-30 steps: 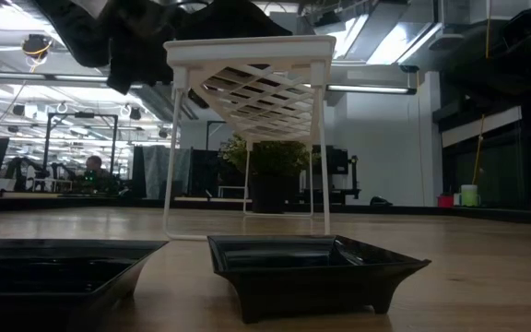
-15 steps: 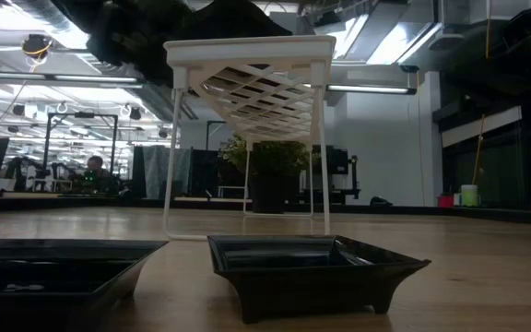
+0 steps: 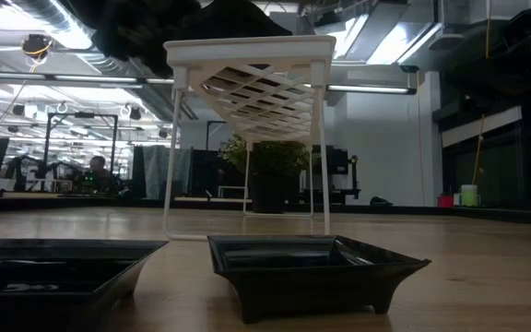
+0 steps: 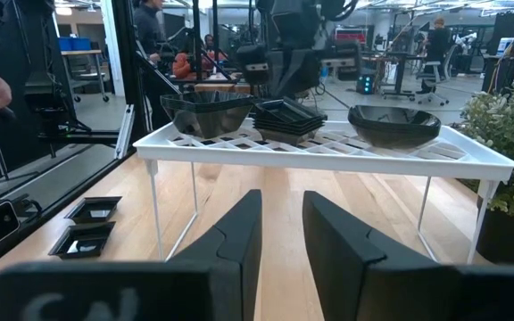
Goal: Pick & Place Mini shaped plates
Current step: Stack the square plate on top of the square plate on the shelf
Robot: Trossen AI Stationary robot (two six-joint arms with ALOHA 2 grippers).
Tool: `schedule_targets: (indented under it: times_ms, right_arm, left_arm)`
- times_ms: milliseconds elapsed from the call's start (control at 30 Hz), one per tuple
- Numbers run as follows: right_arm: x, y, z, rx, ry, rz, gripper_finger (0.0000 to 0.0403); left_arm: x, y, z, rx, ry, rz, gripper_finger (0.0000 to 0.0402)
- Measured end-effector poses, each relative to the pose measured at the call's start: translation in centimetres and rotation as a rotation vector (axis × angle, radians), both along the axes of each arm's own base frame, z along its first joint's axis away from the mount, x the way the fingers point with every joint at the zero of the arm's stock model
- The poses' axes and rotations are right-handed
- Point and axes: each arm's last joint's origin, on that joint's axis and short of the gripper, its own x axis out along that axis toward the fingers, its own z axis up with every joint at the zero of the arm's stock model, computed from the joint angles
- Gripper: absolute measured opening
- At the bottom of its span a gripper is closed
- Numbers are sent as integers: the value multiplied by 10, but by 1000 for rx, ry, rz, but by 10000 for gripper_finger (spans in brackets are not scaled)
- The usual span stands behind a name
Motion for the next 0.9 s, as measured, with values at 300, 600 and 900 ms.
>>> schedule_targets:
  times_ms: [300, 600, 900]
  right_arm:
    - [0, 0, 0, 0, 0, 0, 85]
    - [0, 0, 0, 0, -1, 0, 85]
    - [0, 0, 0, 0, 0, 0, 85]
  left_arm:
    - [7, 2, -5, 35, -5, 29, 2]
    - [9, 3, -1, 36, -53, 43, 1]
    - [11, 2, 1, 11, -62, 56, 1]
